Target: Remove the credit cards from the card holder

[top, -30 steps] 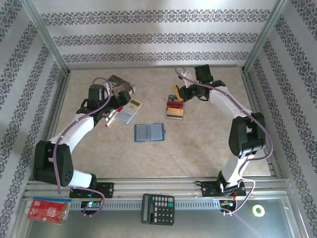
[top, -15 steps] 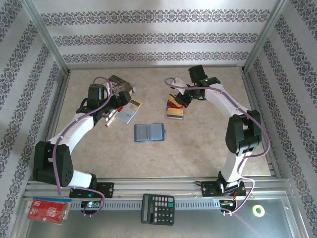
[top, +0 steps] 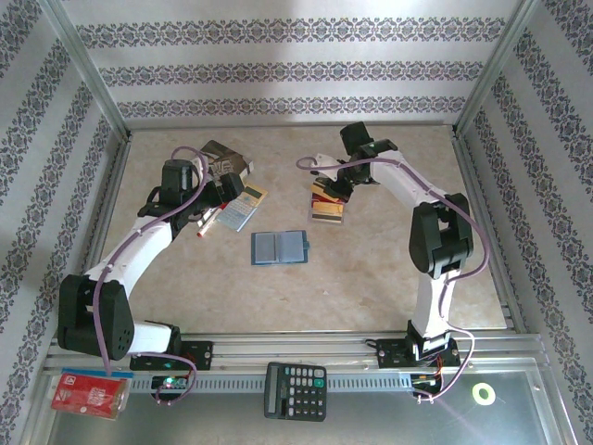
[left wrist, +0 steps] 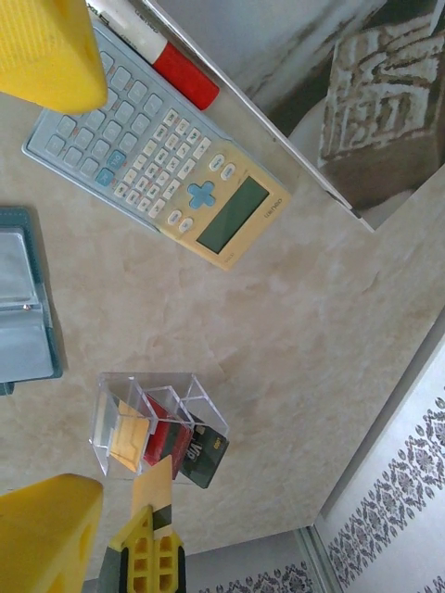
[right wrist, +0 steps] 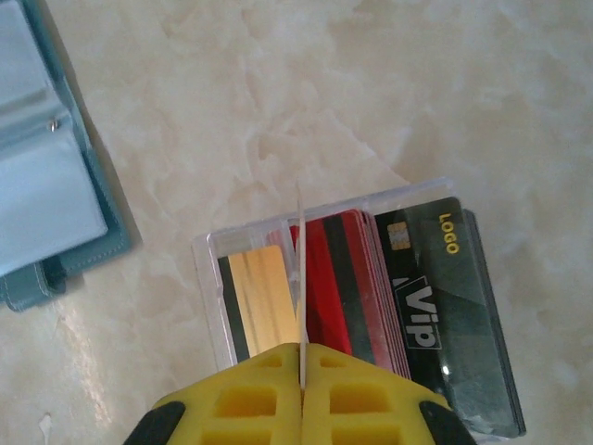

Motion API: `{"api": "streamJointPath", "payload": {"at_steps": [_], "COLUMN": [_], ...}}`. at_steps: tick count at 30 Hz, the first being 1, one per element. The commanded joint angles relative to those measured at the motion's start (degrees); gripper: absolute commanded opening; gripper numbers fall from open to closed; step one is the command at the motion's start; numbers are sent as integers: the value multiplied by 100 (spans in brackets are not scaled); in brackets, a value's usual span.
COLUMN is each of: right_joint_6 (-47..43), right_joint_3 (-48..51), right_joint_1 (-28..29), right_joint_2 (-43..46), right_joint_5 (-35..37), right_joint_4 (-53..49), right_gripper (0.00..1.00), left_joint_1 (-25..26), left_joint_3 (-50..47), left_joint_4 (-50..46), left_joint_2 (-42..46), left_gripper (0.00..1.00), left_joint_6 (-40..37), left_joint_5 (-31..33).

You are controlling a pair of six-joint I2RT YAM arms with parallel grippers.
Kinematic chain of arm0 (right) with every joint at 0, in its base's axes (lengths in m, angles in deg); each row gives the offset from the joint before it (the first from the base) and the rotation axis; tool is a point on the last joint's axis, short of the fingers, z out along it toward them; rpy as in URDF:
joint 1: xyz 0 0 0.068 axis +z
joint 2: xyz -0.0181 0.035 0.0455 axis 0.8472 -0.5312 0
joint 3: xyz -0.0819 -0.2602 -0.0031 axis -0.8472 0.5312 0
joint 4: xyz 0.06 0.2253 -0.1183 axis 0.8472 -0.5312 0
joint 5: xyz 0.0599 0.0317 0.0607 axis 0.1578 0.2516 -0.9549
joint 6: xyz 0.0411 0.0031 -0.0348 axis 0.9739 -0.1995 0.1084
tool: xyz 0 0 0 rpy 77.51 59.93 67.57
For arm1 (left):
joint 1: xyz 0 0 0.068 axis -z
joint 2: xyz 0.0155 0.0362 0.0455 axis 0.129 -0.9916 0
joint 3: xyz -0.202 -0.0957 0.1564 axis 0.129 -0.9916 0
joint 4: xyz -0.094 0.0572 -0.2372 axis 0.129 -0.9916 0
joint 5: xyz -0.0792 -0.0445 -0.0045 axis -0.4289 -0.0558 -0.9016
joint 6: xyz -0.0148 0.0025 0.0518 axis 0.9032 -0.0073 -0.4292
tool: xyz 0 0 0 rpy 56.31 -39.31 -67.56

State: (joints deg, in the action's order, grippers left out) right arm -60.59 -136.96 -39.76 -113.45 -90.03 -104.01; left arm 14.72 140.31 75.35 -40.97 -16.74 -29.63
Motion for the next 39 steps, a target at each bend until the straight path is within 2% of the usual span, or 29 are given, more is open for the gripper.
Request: {"api": "streamJointPath", "payload": {"at_steps": [1, 17, 25, 27, 30, 36, 39], "right_joint_6": [-475, -753, -755, -675, -346, 136, 663], "right_joint_3": [-178, -790, -831, -887, -1074, -1236, -1049], "right_joint_1": [31, 32, 61, 50, 1, -31, 17], "right_joint_2": [-138, -758, -808, -817, -856, -624, -328], "right_joint_5": [16, 178, 383, 448, 543, 326, 327], "right_joint_4": [-419, -1168, -1157, -1132, -1052, -1078, -855], "right_gripper": [0, 0, 9, 17, 25, 28, 28], "left_joint_1": [-81, -81, -81, -81, -82, -89, -104], "left_joint_3": [-28, 218, 170, 149, 97, 88, 39], "left_joint_4": [-92, -211, -102, -70, -19, -158, -232], "left_joint_2": [8, -240, -338, -331, -290, -170, -77], "left_gripper": [100, 100, 100, 100, 100, 100, 100], "left_joint_6": [-21, -17, 40, 49, 25, -81, -92], "left_joint_5": [-131, -186, -304, -314, -348, -259, -126]}}
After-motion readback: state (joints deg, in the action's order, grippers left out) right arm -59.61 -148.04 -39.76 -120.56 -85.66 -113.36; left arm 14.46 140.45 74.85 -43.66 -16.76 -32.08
